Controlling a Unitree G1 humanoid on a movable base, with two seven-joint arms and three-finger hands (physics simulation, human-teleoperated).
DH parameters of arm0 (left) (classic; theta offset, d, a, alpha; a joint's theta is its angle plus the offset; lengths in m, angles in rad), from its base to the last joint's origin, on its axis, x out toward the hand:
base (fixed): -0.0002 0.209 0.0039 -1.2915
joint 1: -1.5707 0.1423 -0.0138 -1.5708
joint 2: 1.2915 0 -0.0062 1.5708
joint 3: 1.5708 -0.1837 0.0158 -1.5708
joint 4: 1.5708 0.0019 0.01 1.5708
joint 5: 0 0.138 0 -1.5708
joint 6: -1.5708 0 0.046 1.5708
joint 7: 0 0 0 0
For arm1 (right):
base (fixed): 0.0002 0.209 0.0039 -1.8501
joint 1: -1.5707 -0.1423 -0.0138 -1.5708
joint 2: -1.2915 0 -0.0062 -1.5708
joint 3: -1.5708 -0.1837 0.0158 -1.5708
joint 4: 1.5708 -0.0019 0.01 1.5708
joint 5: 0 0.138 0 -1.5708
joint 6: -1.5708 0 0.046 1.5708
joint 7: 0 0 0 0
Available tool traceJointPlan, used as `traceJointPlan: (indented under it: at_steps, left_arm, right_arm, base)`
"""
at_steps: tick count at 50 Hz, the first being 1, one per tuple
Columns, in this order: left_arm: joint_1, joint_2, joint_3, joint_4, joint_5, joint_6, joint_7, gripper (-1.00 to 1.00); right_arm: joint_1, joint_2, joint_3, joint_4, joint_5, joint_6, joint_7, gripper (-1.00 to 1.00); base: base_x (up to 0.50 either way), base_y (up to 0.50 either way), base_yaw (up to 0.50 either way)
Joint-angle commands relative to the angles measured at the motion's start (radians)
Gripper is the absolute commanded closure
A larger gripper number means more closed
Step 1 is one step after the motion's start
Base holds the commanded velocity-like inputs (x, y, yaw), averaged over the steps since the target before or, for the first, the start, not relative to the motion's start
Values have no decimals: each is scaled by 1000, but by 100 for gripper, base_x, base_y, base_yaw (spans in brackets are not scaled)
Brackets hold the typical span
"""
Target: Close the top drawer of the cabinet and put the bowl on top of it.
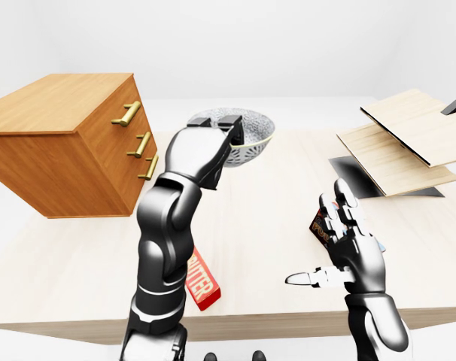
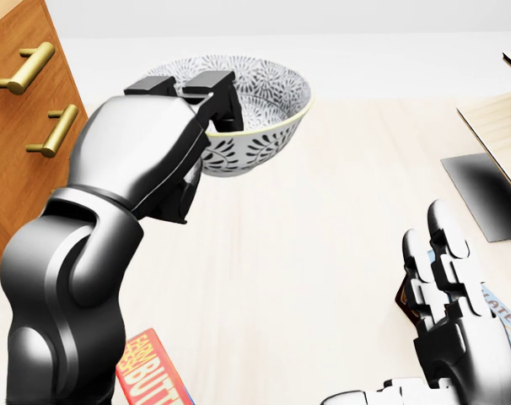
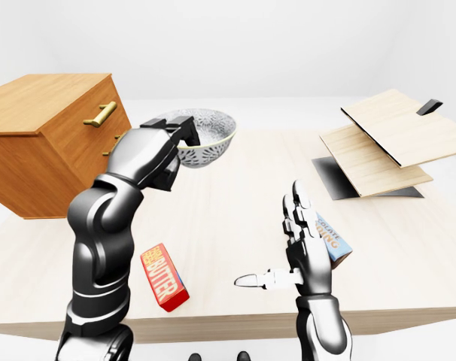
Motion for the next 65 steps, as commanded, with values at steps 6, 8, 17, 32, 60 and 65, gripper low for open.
traceJointPlan:
  at_steps: [6, 8, 17, 32, 60, 65]
  left_arm:
    - [-208, 102, 81, 23, 33, 0, -29, 100]
    - [-237, 125, 96, 19, 39, 0, -29, 100]
    - [-318, 218, 142, 63, 14, 0, -29, 100]
    - [-439, 352, 199, 202, -104, 0, -29, 100]
    - [-547, 646, 289, 659, -437, 0, 258, 100]
    - [-571, 680, 289, 800, -515, 0, 338, 100]
  right_arm:
    - [0, 1, -6, -5, 6, 6, 4, -100]
    - [1, 2, -3, -4, 3, 5, 4, -100]
    - [-3, -2, 17, 19, -9, -5, -2, -100]
    - [1, -15, 46, 36, -18, -20, -16, -100]
    - [4, -15, 46, 30, -19, -20, -17, -100]
    - [0, -15, 49, 37, -23, -21, -22, -100]
  base:
    - [0, 0, 0]
    - [0, 0, 0]
    - [0, 0, 0]
    - [0, 0, 0]
    - [0, 0, 0]
    - [0, 0, 0]
